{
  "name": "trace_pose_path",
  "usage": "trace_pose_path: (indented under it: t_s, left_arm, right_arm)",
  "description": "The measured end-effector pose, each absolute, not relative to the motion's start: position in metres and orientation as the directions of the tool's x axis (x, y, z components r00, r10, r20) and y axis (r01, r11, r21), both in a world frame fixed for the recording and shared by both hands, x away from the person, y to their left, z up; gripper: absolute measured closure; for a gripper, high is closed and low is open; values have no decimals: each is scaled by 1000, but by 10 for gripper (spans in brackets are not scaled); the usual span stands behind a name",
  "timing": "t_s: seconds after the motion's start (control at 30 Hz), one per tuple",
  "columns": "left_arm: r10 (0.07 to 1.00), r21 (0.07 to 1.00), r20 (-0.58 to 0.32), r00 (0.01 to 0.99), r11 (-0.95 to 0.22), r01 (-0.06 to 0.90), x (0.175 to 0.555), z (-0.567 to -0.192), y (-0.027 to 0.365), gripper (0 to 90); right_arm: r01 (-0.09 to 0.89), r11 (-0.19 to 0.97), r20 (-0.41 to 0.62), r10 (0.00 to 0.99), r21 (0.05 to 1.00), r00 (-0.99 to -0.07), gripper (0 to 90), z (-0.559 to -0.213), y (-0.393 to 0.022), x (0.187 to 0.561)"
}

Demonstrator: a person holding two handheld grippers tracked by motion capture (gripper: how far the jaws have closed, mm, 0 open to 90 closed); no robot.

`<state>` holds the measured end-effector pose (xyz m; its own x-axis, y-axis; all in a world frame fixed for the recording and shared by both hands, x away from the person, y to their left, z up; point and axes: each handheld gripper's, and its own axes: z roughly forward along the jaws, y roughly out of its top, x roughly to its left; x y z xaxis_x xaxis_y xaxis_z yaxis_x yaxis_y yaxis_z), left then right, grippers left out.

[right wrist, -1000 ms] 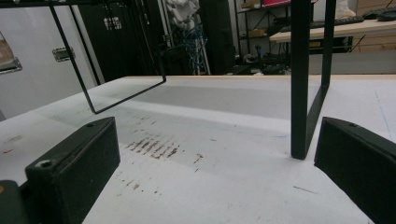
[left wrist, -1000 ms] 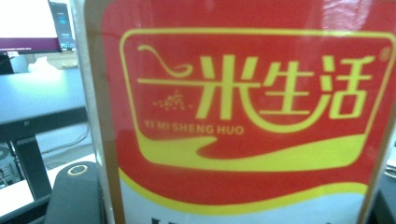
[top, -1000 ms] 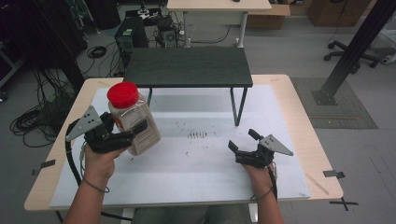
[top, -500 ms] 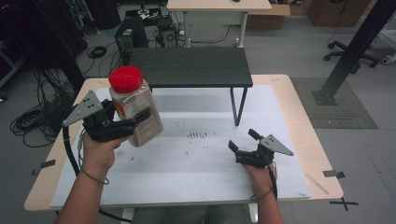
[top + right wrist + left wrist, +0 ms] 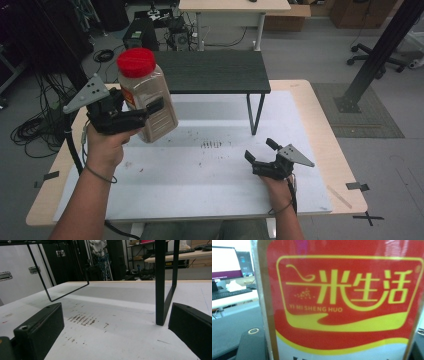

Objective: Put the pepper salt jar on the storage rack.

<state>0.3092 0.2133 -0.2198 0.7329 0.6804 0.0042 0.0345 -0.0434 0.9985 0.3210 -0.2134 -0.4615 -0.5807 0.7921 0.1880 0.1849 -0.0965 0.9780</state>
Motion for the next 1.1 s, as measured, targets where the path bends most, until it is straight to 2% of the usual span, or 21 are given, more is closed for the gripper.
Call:
trace_pose_path:
  t_s: [0.63,1.1]
  left_arm:
    - [714,999,7,700,-39,30,337,-191,202,270]
    - [749,999,-18,662,-19,49,365,-193,198,269]
  right_arm:
    - [186,-105,195,790,977,-581,0,-462,-214,321]
    - [186,-103,194,788,977,-584,0,-462,-214,321]
